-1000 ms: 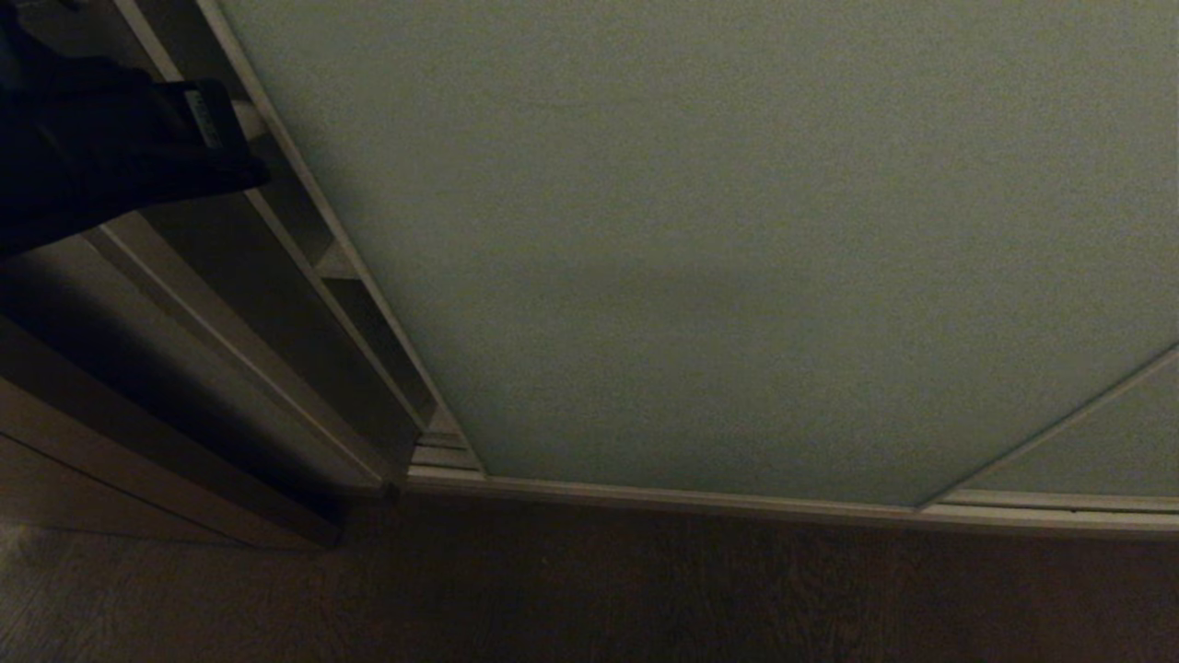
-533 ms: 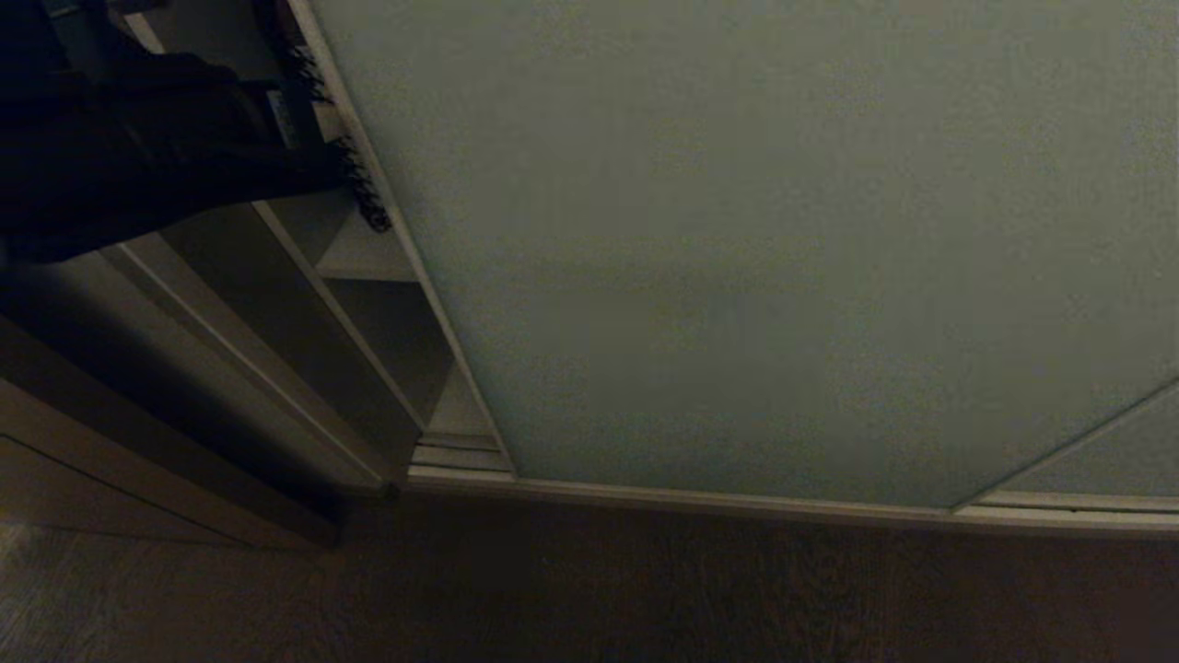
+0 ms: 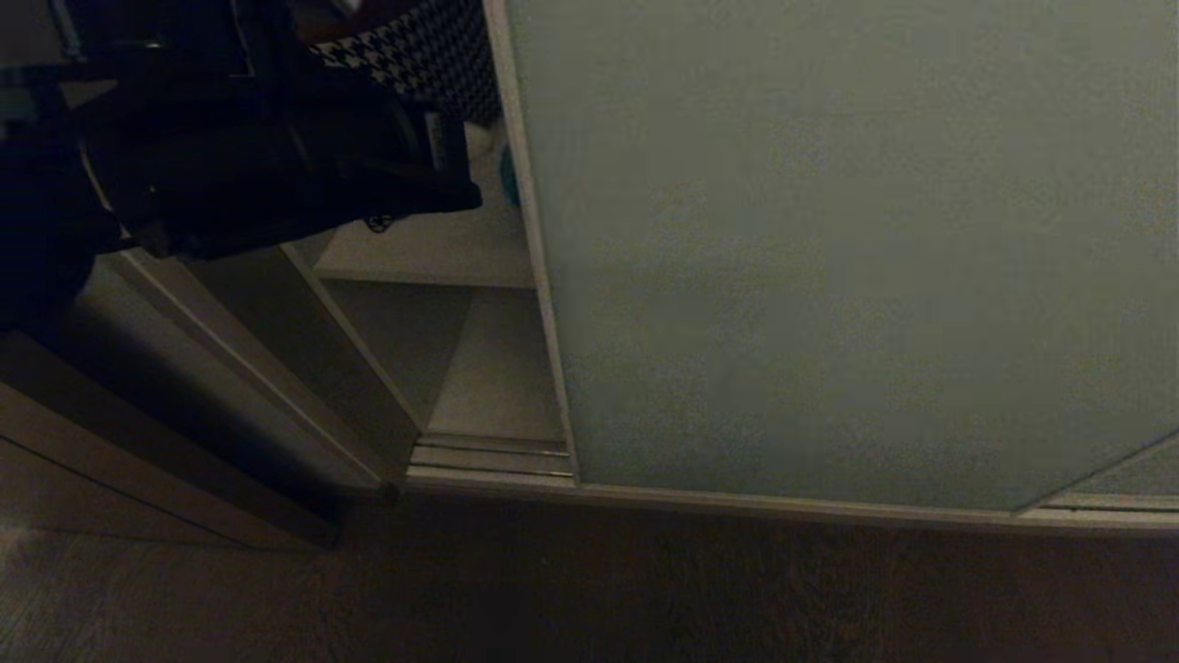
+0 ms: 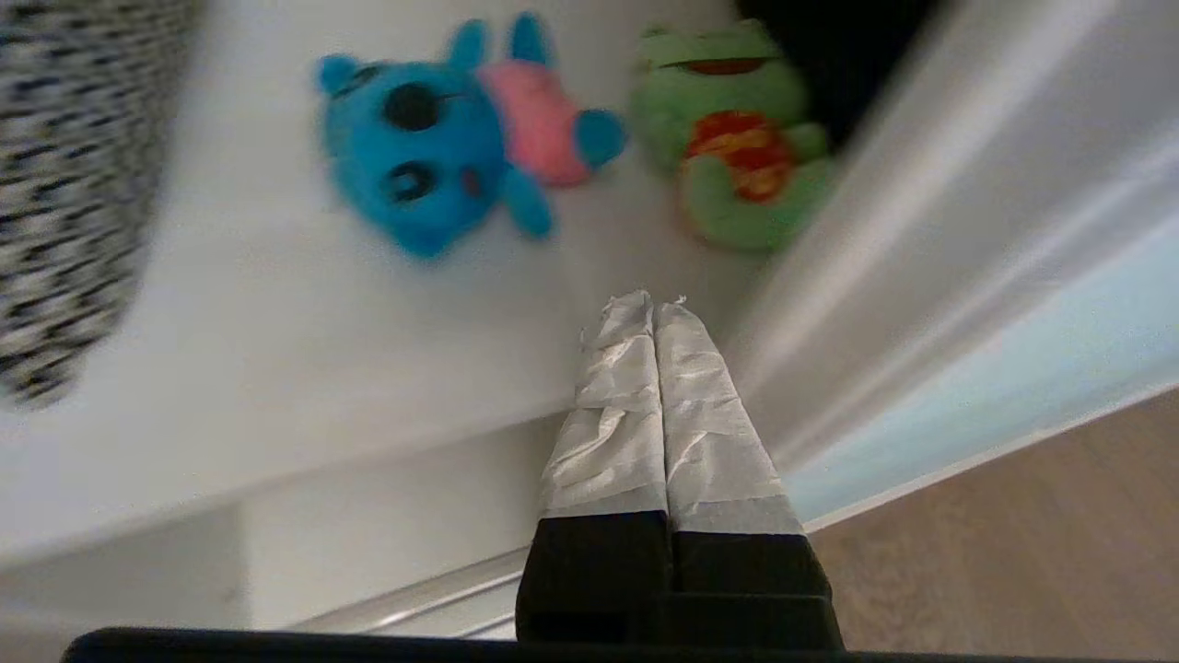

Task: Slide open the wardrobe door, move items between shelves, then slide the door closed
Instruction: Open the door

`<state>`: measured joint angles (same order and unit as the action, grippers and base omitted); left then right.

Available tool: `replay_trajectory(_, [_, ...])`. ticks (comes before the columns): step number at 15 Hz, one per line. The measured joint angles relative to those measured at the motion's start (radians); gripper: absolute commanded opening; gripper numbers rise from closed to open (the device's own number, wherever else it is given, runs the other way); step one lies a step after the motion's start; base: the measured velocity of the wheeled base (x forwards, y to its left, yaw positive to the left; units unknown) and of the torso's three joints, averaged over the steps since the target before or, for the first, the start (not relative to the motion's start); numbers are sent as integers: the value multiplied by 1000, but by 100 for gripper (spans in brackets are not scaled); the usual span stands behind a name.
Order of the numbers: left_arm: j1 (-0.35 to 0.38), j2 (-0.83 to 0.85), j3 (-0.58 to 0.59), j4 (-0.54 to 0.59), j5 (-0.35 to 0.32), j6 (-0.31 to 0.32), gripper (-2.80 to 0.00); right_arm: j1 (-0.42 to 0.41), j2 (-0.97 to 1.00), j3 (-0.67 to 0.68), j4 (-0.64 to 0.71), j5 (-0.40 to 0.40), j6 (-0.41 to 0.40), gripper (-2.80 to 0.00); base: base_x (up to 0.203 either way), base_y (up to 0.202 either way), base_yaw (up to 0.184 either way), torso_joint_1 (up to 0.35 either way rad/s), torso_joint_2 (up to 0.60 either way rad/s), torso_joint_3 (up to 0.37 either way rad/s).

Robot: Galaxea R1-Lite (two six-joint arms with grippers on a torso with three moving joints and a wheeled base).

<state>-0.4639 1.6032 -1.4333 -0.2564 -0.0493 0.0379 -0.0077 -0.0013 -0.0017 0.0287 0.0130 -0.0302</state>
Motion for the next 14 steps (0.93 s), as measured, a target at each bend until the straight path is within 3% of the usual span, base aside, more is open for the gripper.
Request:
replay_trajectory(5, [-130,99,-74,-2,13,2,-280,0,0,0,0,0,0,-280,0,0,0,0,0,0])
replay_trajectory(9, [-236,202,-169,-4,74,5,-280,0,0,0,0,0,0,-280,0,0,0,0,0,0])
replay_trajectory(14, [-229,227,-188,-7,123,-5,-280,0,0,0,0,0,0,-280,0,0,0,0,0,0])
